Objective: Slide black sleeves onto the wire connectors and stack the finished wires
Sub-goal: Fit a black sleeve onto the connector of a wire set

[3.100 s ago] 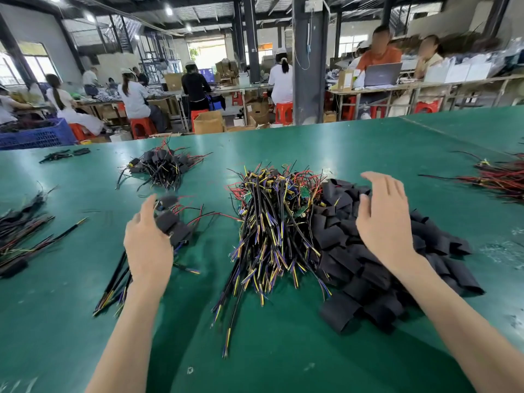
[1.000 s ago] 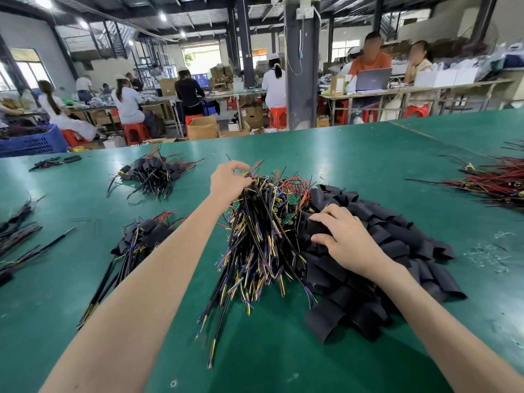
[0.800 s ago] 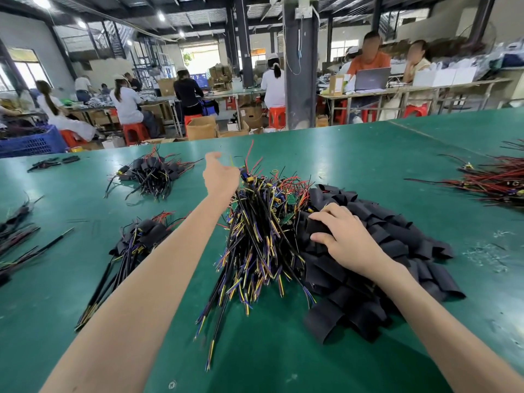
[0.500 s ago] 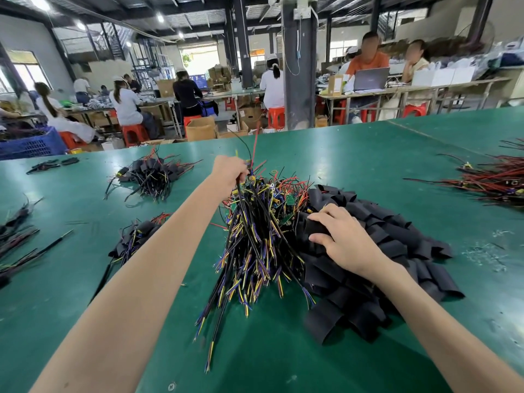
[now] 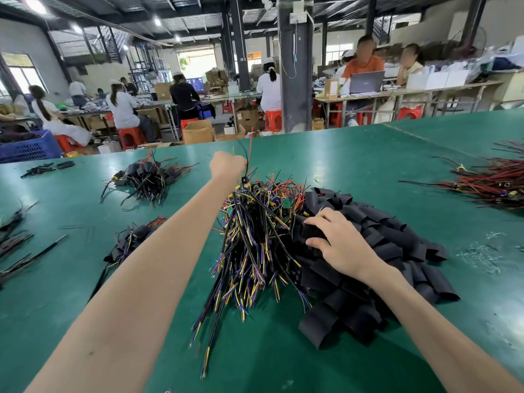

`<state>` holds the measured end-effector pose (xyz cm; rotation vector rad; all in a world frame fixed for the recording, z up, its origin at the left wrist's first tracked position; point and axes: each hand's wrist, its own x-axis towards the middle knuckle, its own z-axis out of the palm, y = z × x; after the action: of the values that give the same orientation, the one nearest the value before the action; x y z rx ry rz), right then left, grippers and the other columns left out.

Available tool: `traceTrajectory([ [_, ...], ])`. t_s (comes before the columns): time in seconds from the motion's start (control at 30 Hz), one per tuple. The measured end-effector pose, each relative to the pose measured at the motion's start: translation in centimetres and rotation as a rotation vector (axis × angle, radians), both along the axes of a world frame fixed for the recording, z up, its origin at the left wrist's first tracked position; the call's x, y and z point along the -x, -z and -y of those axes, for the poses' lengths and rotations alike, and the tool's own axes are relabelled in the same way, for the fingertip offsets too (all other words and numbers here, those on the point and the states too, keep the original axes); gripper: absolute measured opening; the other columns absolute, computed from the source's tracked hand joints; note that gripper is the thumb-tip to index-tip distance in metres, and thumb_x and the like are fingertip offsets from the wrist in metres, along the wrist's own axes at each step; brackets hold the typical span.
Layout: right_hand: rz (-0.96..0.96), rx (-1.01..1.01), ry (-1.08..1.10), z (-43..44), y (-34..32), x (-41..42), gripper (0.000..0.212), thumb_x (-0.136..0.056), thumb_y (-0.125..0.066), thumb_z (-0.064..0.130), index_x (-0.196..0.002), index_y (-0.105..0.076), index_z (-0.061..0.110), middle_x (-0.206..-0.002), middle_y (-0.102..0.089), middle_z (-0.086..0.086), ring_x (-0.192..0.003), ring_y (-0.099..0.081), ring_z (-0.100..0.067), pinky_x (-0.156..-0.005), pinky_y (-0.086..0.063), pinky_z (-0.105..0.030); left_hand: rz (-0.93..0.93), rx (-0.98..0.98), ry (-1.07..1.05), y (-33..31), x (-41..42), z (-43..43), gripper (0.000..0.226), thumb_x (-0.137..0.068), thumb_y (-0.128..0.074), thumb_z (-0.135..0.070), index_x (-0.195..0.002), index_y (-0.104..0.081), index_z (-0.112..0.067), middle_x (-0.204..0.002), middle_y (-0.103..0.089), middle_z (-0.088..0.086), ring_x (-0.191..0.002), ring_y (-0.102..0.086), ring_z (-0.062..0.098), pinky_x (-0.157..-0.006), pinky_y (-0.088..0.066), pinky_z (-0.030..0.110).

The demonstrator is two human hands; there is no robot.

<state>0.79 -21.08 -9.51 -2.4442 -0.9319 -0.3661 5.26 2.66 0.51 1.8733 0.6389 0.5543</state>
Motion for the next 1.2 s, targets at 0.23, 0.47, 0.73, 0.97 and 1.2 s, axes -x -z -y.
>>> traceTrajectory([
  [0.23, 0.005, -0.008, 0.003, 0.0, -0.1, 0.1, 0.040, -0.090, -0.061, 0.024, -0.128, -0.054, 0.014, -0.115, -0.048, -0.001, -0.112, -0.042, -0.022, -0.096, -0.036, -0.042, 0.312, -0.116, 0.098, -0.9, 0.3, 2.0, 0.043, -0.083, -0.072, -0.021, -0.121, -0.054, -0.012, -0.081, -0.053, -0.007, -0.070, -0.050, 0.006, -0.067, -0.039, 0.020],
  [0.47, 0.013, -0.052, 0.016, -0.1, -0.2, 0.3, 0.039, -0.089, -0.062, 0.021, -0.126, -0.054, 0.012, -0.114, -0.049, -0.003, -0.111, -0.043, -0.025, -0.093, -0.037, -0.044, 0.456, -0.233, 0.115, -3.2, 1.2, 3.0, 0.017, -0.089, -0.065, -0.025, -0.099, -0.067, -0.012, -0.085, -0.063, -0.001, -0.075, -0.052, 0.008, -0.075, -0.043, 0.025],
  [0.73, 0.024, -0.070, 0.048, 0.0, -0.5, 0.4, 0.036, -0.090, -0.061, 0.022, -0.123, -0.055, 0.009, -0.114, -0.050, -0.008, -0.110, -0.044, -0.029, -0.092, -0.040, -0.044, 0.664, -0.268, 0.106, -8.6, 4.8, 4.4, 0.011, -0.094, -0.056, -0.027, -0.089, -0.062, -0.020, -0.066, -0.067, -0.005, -0.043, -0.045, -0.007, -0.058, -0.040, 0.019],
  [0.97, 0.040, -0.137, 0.035, -0.2, -0.6, 0.5, 0.036, -0.091, -0.059, 0.019, -0.122, -0.053, 0.002, -0.110, -0.050, -0.011, -0.107, -0.046, -0.030, -0.096, -0.033, -0.034, 0.550, -0.334, 0.303, -6.1, 10.9, 1.4, 0.007, -0.082, -0.066, -0.033, -0.085, -0.066, -0.027, -0.069, -0.071, -0.006, -0.053, -0.050, 0.002, -0.050, -0.035, 0.020],
  [1.2, 0.045, -0.137, 0.030, -0.4, -0.4, 0.5, 0.036, -0.090, -0.061, 0.021, -0.120, -0.053, 0.003, -0.109, -0.049, -0.009, -0.106, -0.047, -0.027, -0.089, -0.029, -0.026, 0.448, -0.356, 0.272, 3.5, 14.7, -2.0, 0.028, -0.084, -0.071, -0.017, -0.100, -0.062, -0.038, -0.082, -0.070, 0.003, -0.073, -0.058, 0.009, -0.076, -0.047, 0.027],
])
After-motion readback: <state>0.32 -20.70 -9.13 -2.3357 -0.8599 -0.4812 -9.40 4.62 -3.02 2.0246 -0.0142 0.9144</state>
